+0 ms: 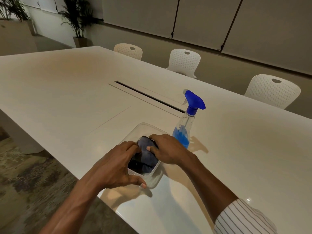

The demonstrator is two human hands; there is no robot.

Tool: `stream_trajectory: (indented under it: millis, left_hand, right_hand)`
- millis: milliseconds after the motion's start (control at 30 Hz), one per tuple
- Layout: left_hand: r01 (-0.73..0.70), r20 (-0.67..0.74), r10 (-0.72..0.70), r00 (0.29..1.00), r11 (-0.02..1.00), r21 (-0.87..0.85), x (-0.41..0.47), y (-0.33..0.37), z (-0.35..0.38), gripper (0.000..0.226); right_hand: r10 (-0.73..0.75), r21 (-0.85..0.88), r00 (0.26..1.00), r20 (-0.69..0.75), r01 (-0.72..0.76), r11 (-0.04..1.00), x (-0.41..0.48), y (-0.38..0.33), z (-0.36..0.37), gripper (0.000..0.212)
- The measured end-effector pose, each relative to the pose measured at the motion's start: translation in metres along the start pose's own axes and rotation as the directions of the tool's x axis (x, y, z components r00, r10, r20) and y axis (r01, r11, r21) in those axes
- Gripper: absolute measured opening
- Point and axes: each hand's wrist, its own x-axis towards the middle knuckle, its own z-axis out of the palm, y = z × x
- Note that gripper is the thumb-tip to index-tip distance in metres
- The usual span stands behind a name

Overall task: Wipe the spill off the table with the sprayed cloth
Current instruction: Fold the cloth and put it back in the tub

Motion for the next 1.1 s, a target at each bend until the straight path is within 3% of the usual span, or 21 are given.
stream_trajectory:
  millis: [233, 367, 533, 767, 967, 1100]
  left_hand:
    - [-0.001, -0.080, -0.005, 0.997, 0.997, -0.075, -0.009, 0.002, 0.005, 0.085]
    - [-0.014, -0.104, 0.005, 0.995, 0.996, -0.093, -0.012, 0.005, 0.008, 0.089]
    - [-0.022, -0.124, 0.022, 0.992, 1.000, -0.002, -0.011, 0.011, 0.012, 0.074]
    - [0.017, -0.071, -0.012, 0.997, 0.998, 0.062, -0.008, 0.017, 0.009, 0.071]
    - [0.012, -0.052, -0.006, 0.999, 0.993, 0.116, -0.010, 0.024, 0.006, 0.063]
    - [0.049, -0.086, -0.043, 0.995, 0.996, 0.071, -0.008, 0.035, 0.008, 0.070]
  right_hand:
    - [-0.043, 0.070, 0.999, -0.018, 0.044, 0.997, 0.000, -0.001, 0.007, 0.041]
    - [-0.038, 0.116, 0.998, -0.043, 0.043, 0.992, -0.005, 0.002, 0.005, 0.043]
    - [-0.055, 0.099, 0.995, -0.079, 0.063, 0.993, -0.009, 0.001, 0.008, 0.042]
    - [-0.082, 0.070, 0.988, -0.131, 0.091, 0.993, -0.019, 0.002, 0.014, 0.043]
    - [-0.028, 0.152, 0.956, -0.293, 0.075, 0.986, -0.043, 0.007, 0.024, 0.038]
    - [-0.012, 0.169, 0.937, -0.350, 0.075, 0.983, -0.054, 0.006, 0.031, 0.037]
